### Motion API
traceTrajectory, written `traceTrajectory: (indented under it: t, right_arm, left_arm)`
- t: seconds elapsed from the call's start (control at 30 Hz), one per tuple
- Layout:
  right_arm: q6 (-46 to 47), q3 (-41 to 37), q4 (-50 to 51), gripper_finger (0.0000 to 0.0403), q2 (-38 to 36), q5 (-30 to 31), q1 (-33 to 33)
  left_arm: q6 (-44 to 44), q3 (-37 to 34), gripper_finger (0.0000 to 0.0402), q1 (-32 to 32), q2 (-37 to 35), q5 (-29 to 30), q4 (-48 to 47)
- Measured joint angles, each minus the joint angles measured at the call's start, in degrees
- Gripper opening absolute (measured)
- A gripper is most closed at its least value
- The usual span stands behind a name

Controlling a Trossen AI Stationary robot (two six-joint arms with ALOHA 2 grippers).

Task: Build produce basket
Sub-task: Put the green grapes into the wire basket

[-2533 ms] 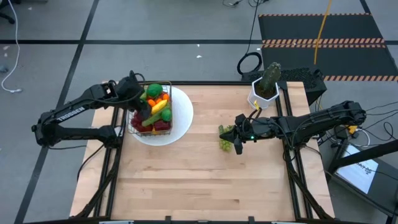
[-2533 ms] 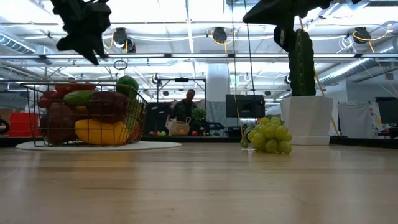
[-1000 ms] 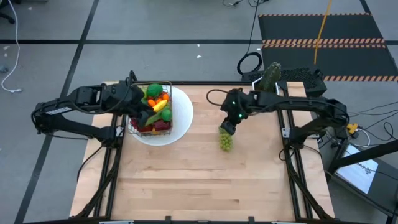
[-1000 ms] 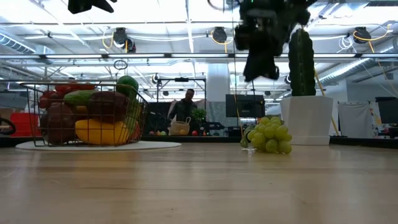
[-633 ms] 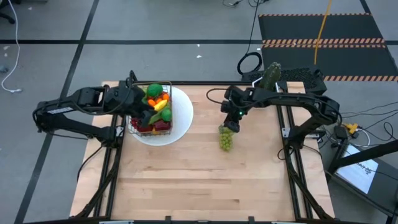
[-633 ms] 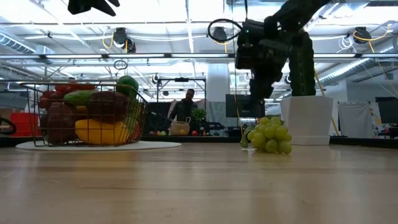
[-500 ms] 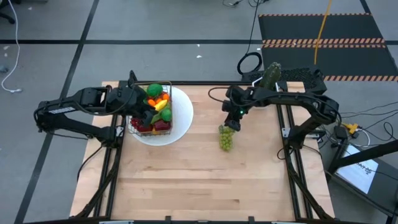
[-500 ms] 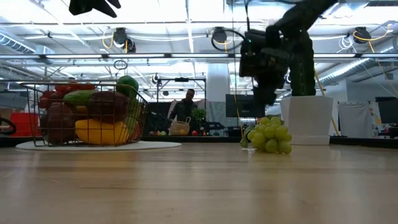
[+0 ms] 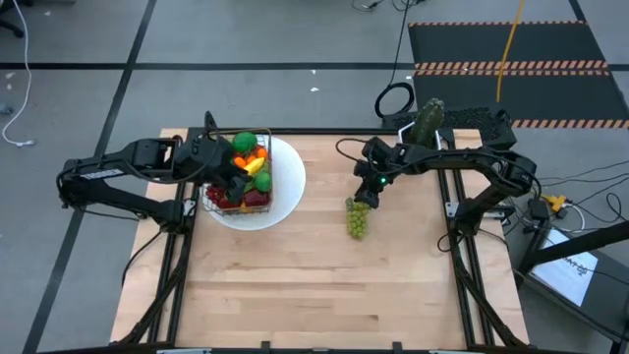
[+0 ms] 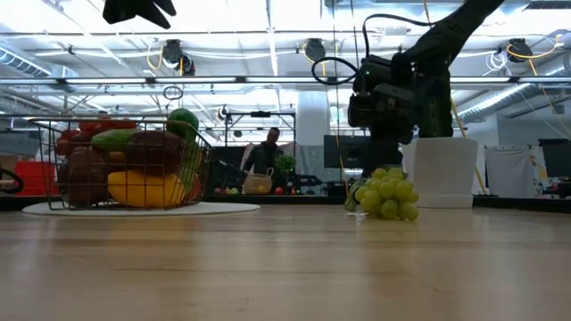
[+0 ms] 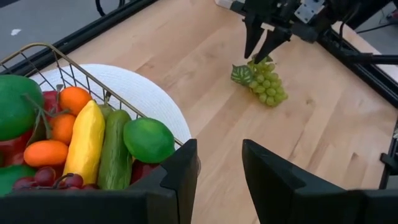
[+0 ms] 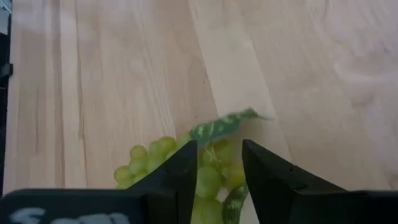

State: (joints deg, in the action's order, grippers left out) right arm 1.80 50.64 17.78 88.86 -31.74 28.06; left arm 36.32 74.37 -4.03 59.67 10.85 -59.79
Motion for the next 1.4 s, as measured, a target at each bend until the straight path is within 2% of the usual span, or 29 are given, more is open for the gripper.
traceTrajectory:
  t: [0.23,0.67,1.4]
  right_arm:
    - [1.6,-2.0,0.2,0.0126,0.0,0.4,0.2]
    - [3.1,-2.2,0.3,0.0090,0.0,2.0,0.4]
    - [7.2,-2.2,-0.9,0.0144,0.0,0.2,1.9]
  left_arm:
    - [-1.3,0.0,0.0127,0.0,0.0,0.0,0.1]
    - [-1.1,0.0,0.0127,0.0,0.0,0.0,0.1]
    - [-1.7,0.0,0.0127,0.0,0.0,0.2,0.1]
